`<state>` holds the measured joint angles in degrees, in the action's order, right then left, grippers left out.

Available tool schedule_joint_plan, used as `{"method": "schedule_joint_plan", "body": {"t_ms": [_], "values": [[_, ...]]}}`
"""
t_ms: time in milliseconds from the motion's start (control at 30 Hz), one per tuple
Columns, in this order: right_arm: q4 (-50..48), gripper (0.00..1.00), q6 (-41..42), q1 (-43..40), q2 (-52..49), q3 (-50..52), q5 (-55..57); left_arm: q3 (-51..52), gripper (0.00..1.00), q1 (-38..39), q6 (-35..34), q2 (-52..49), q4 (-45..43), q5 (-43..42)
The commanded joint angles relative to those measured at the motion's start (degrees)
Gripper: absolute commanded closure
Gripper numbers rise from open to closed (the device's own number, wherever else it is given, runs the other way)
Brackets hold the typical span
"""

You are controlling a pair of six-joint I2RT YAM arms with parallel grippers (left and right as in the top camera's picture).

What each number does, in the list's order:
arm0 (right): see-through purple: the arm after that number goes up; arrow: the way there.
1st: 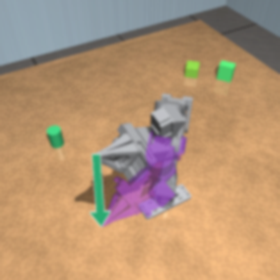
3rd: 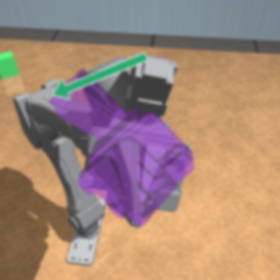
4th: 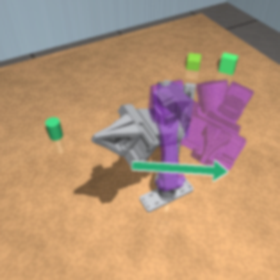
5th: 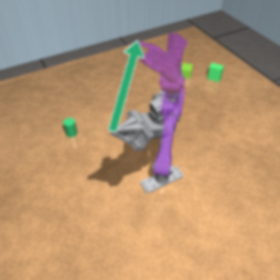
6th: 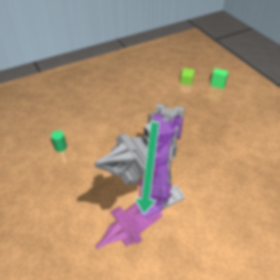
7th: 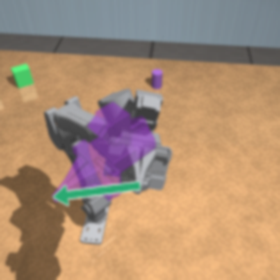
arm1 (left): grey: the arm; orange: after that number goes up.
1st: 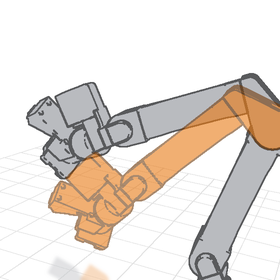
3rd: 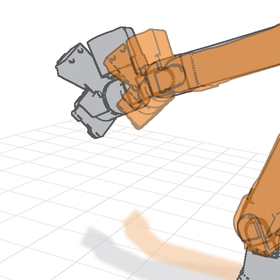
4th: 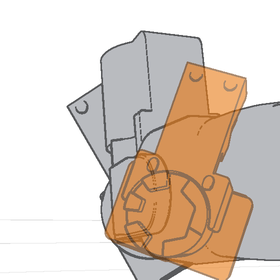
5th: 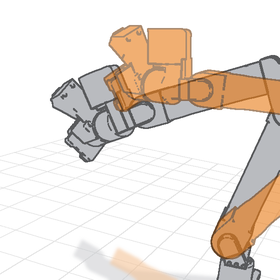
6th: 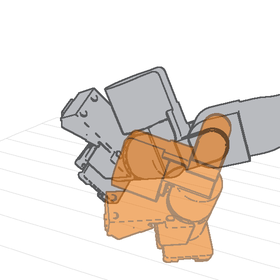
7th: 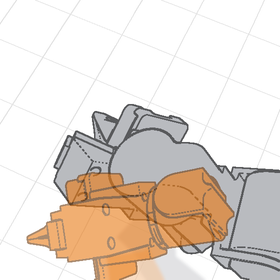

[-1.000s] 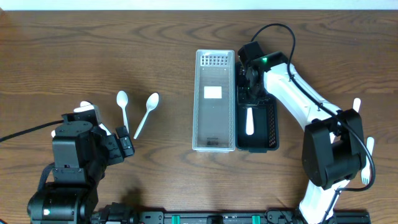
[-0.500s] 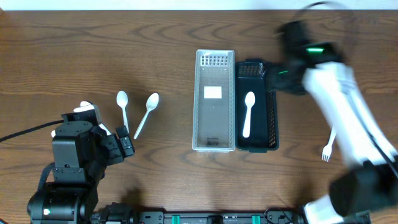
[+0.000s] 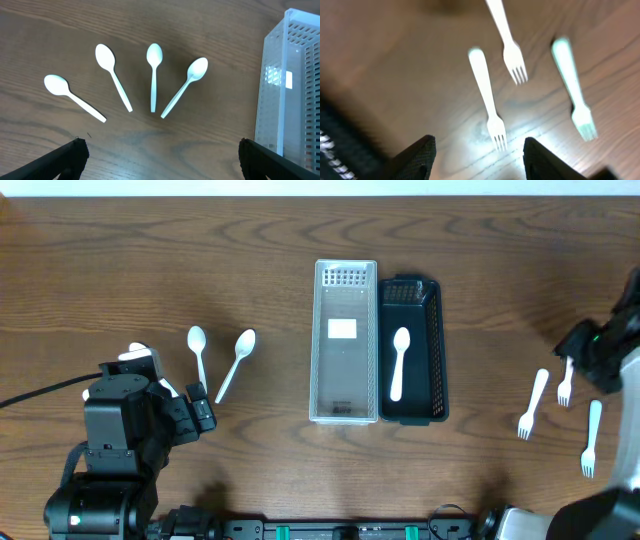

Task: Pack container
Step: 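Move the right gripper to the white fork and grasp it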

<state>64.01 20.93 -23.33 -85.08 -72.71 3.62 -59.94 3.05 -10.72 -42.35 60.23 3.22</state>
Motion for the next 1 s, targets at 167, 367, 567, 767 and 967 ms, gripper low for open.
{"method": "schedule_joint_plan", "body": {"t_ms": [167,367,567,767,967], "values": [[-12.1,0.34,-1.5,-0.8,-0.4,16.2,-1.1,-0.9,0.02,-0.1,-0.5,-0.1,0.2,0.3],[-18.1,0.28,-1.5,-0.8,-0.4,21.7,-1.1,-0.9,0.02,-0.1,-0.5,-0.1,0.2,0.3],[-22.8,0.25,-1.5,-0.8,-0.4,25.4,-1.1,-0.9,0.02,-0.1,-0.5,-0.1,0.2,0.3],[-27.0,0.21,-1.5,-0.8,-0.9,27.6,-1.1,-0.9,0.02,-0.1,-0.5,-0.1,0.2,0.3],[-28.5,0.21,-1.5,-0.8,-4.5,27.6,-1.1,-0.9,0.02,-0.1,-0.5,-0.1,0.2,0.3]]}}
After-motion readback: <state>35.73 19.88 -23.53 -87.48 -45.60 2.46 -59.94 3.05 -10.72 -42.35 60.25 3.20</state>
